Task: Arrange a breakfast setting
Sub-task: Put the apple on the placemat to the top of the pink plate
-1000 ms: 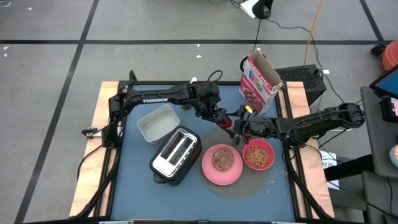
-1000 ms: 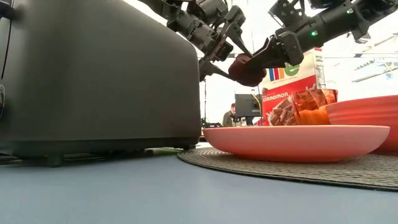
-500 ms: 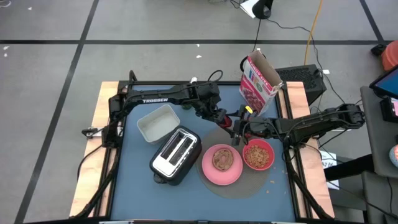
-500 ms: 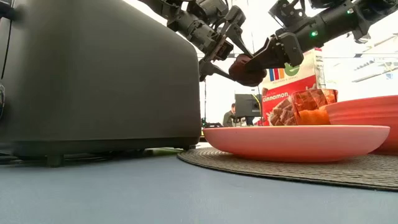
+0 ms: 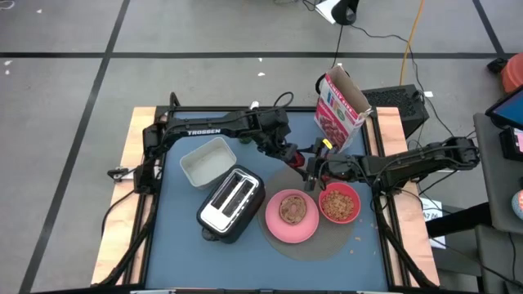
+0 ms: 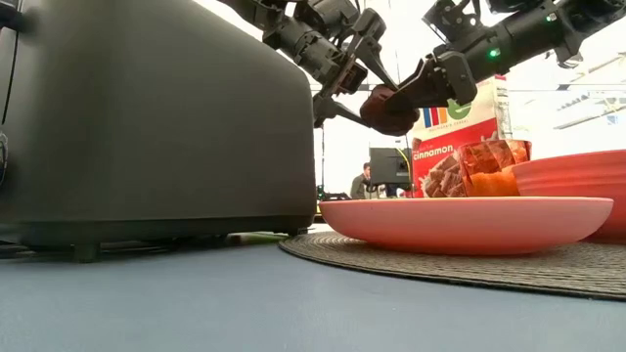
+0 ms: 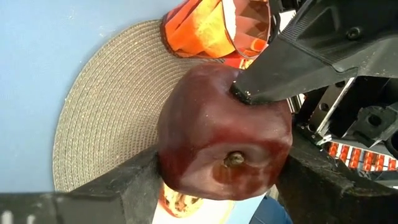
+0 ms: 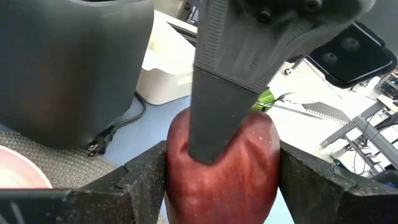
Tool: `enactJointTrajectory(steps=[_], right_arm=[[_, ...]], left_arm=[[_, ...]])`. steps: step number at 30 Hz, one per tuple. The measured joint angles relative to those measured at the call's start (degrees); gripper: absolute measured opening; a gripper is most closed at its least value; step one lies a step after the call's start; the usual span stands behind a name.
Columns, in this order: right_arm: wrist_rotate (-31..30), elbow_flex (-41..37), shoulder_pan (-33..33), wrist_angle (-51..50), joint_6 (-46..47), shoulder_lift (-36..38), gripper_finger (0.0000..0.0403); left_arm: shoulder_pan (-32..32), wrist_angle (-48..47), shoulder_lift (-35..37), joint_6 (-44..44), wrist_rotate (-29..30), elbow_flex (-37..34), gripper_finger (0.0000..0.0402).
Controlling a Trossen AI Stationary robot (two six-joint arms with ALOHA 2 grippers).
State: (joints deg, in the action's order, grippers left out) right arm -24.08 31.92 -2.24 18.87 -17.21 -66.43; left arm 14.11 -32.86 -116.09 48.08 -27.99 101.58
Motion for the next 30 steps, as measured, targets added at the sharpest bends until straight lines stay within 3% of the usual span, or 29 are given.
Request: enactJointTrajectory(steps=[11,24,30], right_arm=[[0.13,0.00,0.02,0.11,0.43,0.00,0.0258],[0.37,0.02,-0.02,1.35,1.70,2.55,0.0258],[0.36,0.00,-0.02,1.68,1.68,3.39,0.0258]], left_arm=[[-0.06,-0.08,0.01,-7.34,0.13,0.04,0.0355],[-0.04,-6.78,4.09,-17.87,1.90,0.20,0.0358],[-0.15,-13.19,8.77,-23.59,7.72,0.20,0.0358]])
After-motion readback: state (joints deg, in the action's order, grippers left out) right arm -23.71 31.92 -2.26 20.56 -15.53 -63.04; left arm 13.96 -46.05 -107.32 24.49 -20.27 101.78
